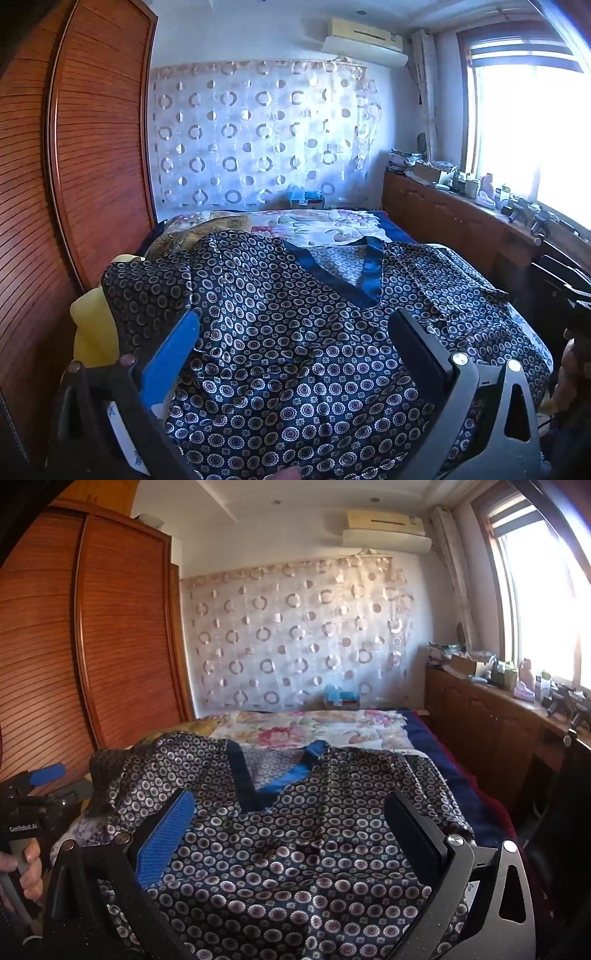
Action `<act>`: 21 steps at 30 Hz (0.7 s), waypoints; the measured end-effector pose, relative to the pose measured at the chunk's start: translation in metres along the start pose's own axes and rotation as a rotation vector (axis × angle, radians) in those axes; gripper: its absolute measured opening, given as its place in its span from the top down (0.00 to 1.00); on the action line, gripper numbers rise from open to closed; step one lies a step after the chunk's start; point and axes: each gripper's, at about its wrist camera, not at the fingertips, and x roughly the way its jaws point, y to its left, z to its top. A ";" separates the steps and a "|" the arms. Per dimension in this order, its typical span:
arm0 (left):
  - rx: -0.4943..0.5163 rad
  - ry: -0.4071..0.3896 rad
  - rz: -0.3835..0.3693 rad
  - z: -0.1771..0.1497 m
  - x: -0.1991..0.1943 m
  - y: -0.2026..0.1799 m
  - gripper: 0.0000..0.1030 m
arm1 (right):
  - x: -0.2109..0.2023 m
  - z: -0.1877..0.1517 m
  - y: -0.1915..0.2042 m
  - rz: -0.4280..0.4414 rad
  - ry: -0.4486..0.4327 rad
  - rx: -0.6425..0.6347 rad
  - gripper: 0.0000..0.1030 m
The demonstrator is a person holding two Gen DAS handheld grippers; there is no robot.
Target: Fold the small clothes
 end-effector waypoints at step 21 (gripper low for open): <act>0.012 -0.027 0.010 0.003 -0.012 -0.005 0.00 | -0.001 0.005 0.006 0.008 -0.008 -0.004 0.00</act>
